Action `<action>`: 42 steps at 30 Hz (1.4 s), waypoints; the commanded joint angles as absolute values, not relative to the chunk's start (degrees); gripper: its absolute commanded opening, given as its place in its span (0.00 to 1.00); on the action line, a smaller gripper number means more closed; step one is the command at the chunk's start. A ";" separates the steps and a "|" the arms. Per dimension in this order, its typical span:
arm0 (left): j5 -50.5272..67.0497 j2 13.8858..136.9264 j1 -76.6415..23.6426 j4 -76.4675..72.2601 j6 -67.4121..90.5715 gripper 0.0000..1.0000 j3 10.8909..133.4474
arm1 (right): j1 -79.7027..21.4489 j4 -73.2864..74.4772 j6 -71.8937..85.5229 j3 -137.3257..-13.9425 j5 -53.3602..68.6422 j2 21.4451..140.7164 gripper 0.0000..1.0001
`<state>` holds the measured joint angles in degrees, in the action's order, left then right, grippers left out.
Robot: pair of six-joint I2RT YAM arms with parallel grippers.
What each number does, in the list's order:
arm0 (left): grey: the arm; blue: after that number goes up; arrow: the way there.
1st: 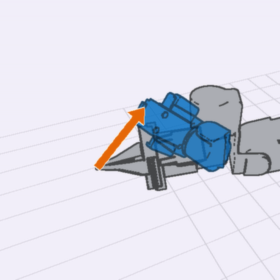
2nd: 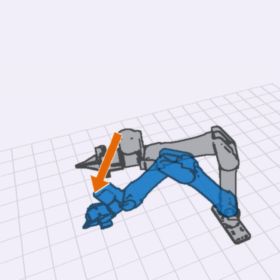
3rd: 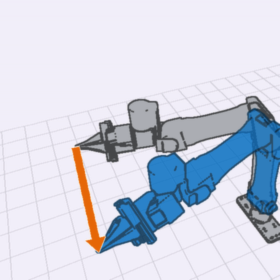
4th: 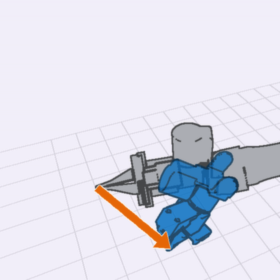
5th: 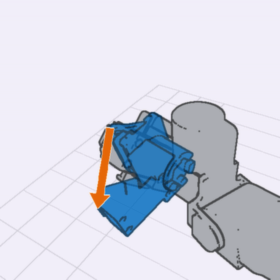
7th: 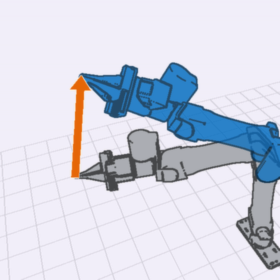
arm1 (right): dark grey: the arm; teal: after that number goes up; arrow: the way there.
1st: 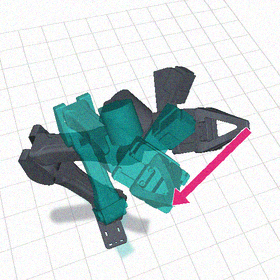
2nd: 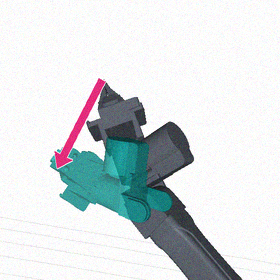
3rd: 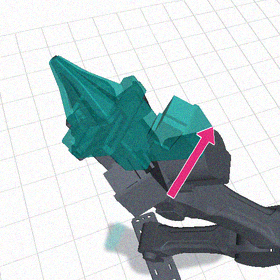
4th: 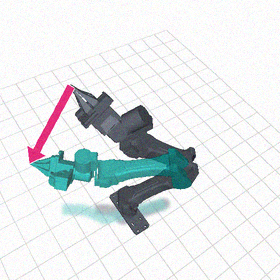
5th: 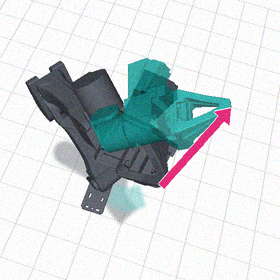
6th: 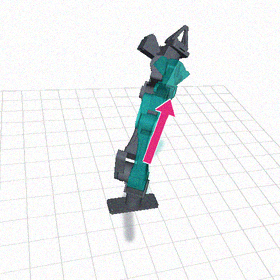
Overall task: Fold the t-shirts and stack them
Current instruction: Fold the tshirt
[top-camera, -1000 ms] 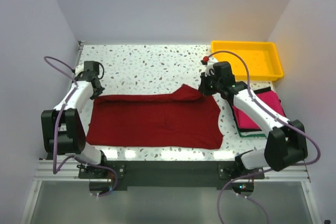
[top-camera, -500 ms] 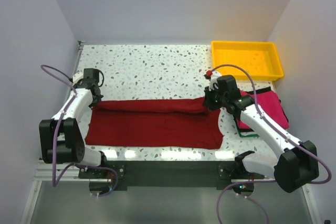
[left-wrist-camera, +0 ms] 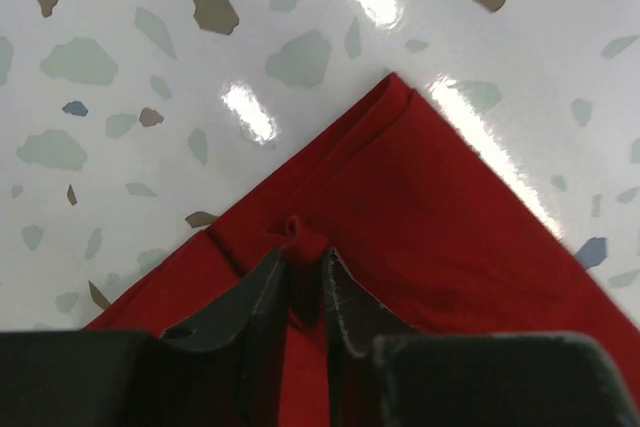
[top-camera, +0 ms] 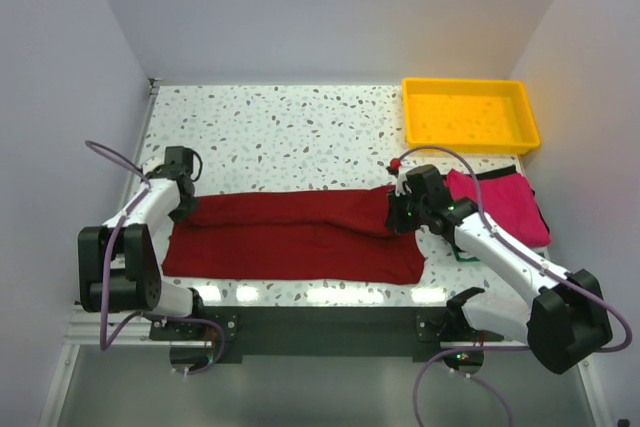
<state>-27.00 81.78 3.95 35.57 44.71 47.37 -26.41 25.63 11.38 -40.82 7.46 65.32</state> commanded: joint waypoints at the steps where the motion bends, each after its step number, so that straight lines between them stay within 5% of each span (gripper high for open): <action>1: -29.09 79.37 3.78 35.51 47.81 0.28 45.27 | -27.16 24.96 16.25 -37.54 8.26 63.98 0.06; 5: -28.91 77.61 3.78 36.73 48.51 0.36 43.95 | -27.86 25.49 20.56 -34.28 9.93 62.67 0.17; 9: -31.46 76.47 4.13 40.76 50.88 0.85 44.73 | -28.04 28.37 25.48 -30.51 13.17 60.48 0.29; 10: -32.33 76.20 4.13 41.74 51.85 0.95 45.61 | -28.04 29.17 26.79 -30.15 14.31 59.95 0.45; 12: -32.43 74.54 4.22 43.67 52.64 1.00 46.31 | -28.04 30.93 27.16 -29.62 15.99 58.89 0.71; 13: -32.00 73.84 4.22 44.03 53.26 1.00 47.01 | -28.12 32.59 27.16 -29.71 16.95 57.06 0.98; 24: -31.29 56.79 4.22 50.89 53.62 1.00 55.02 | -28.12 39.38 22.06 -43.14 12.23 48.69 0.99; 28: -23.06 54.32 4.13 44.75 49.67 1.00 52.66 | -28.04 27.91 22.94 -42.63 15.98 52.28 0.99; 33: -11.81 59.22 2.64 32.45 44.49 1.00 49.14 | -28.12 15.15 23.38 -44.90 20.12 65.96 0.99; 42: -13.80 78.04 -3.78 28.13 42.37 1.00 49.66 | -28.13 7.38 23.29 -51.93 20.30 86.56 0.99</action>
<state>-14.31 76.09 -3.57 32.21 44.69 49.87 -28.03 12.62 23.57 -48.47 19.49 83.72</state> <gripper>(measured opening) 0.997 0.986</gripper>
